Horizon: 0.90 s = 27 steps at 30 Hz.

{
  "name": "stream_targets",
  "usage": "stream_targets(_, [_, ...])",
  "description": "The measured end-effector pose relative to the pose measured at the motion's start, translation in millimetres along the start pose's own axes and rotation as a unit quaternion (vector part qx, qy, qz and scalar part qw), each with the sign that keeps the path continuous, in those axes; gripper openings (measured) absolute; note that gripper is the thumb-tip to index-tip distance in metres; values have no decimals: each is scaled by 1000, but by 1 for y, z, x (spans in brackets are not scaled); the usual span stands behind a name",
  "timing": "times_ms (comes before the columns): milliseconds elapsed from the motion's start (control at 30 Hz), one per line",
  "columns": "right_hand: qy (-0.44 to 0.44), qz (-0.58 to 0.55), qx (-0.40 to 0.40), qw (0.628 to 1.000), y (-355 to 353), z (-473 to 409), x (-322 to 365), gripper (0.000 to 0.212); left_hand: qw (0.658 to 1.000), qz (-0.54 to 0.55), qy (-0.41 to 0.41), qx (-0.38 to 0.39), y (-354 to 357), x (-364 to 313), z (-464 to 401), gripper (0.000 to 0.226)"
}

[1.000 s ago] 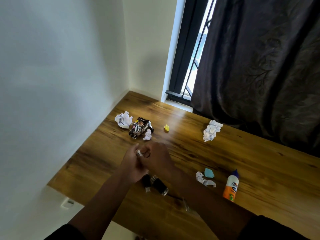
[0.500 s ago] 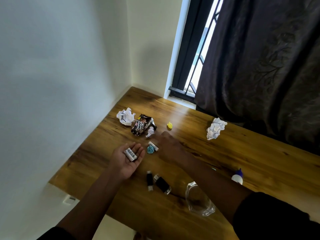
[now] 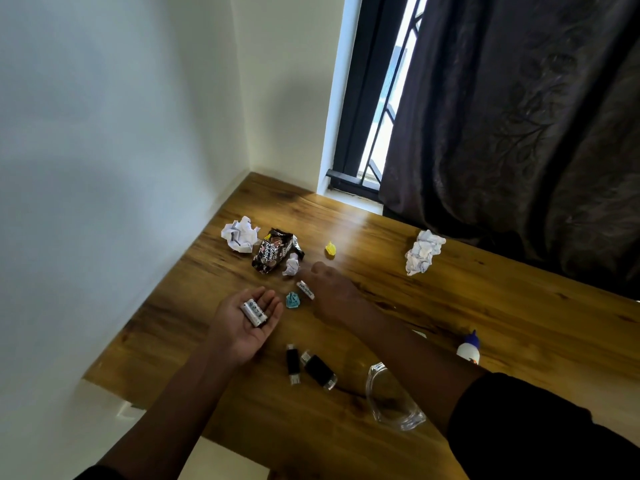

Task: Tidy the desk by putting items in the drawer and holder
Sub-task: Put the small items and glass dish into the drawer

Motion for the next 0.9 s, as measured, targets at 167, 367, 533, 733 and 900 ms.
stream_targets(167, [21, -89, -72, 993, -19, 10, -10, 58, 1000, -4, 0, 15, 11, 2, 1, 32])
stream_targets(367, [-31, -147, -138, 979, -55, 20, 12, 57, 997, -36, -7, 64, 42, 17, 10, 33])
stream_targets(533, [-104, -85, -127, 983, -64, 40, 44, 57, 988, -76, -5, 133, 65, 31, 16, 24])
stream_targets(733, [-105, 4, -142, 984, -53, 66, 43, 50, 992, -51, -56, 98, 51, 49, 6, 30])
stream_targets(900, [-89, -14, -149, 985, -44, 79, 35, 35, 989, -91, -63, 100, 54, 70, 7, 32])
Point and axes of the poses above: each hand's wrist, its own z-axis away from the middle knuckle, its own y-axis out of the palm, x = y × z, the point moved 7 cm from there along -z, towards the middle knuckle, and after that the axes turned 1 degree about -y, right-handed, at the moved point
